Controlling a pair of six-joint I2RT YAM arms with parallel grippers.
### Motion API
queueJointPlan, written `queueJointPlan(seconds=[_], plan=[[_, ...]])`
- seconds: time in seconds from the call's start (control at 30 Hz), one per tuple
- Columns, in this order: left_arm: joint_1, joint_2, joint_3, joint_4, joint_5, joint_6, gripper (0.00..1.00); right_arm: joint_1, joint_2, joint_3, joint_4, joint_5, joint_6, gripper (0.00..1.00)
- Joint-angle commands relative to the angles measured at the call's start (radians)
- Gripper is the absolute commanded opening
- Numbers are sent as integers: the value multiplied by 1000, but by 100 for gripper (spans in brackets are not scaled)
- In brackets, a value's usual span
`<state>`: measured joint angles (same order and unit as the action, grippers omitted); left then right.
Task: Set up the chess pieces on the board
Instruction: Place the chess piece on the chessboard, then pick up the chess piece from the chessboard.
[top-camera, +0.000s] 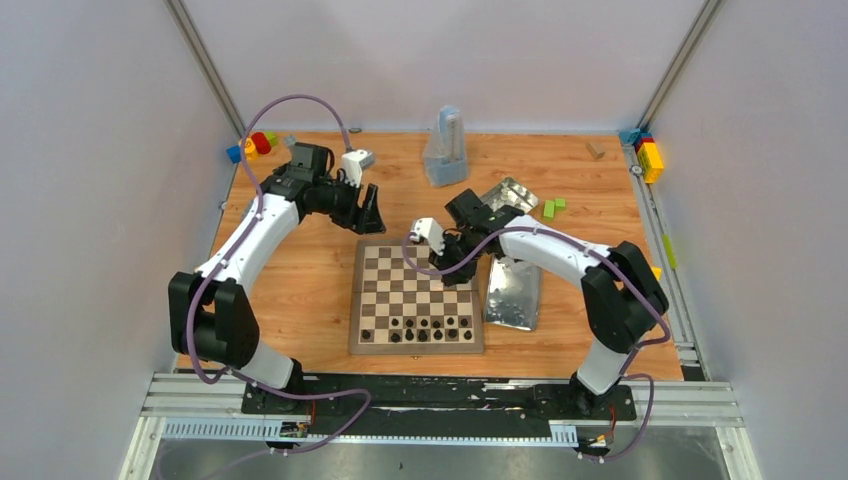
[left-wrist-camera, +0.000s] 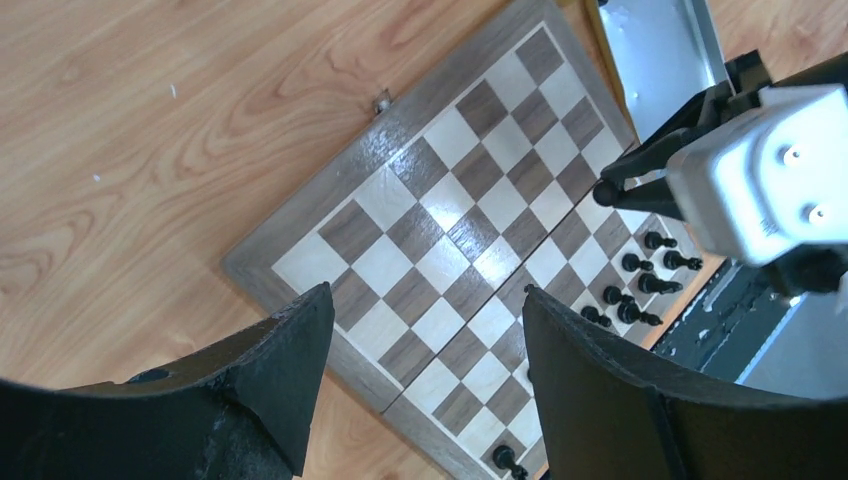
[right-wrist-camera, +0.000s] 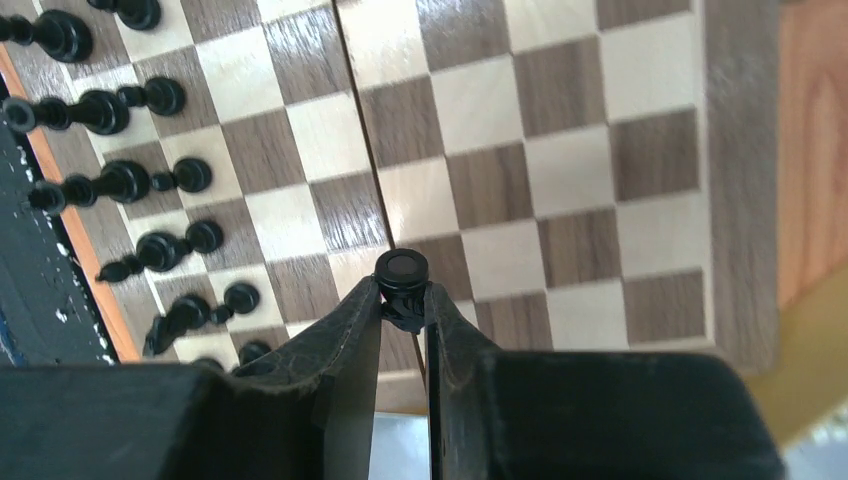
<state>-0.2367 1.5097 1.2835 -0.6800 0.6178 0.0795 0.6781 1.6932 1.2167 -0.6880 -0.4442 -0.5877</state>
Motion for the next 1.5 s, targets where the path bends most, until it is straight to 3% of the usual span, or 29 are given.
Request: queueJointPlan(seconds=[0.0,0.23,0.33,0.47,0.63,0.83,1.17,1.47], plan=[[3,-10,-44,6,8,12,77,51,81,77,39,21,34,11],[4,-49,-113,22,-48,59,77,68,129,108,54,42,59,26],[4,-59,-125,38,-59,77,77,70,107,108,53,41,67,40],[4,-61,-136,57,-70,129,79,68,49,94,54,53,73,45],[-12,-64,-135,69,-28,264,79,27,-38,52,62,22,109,45],[-102,-57,-154,68,3,472,79,-118,-130,-7,75,-104,177,44],[-379,-17,-179,97,-64,784,78,-357,-193,-59,58,-259,249,44],[-492,148,-78,64,-106,919,75,-408,-222,-81,54,-295,241,44]])
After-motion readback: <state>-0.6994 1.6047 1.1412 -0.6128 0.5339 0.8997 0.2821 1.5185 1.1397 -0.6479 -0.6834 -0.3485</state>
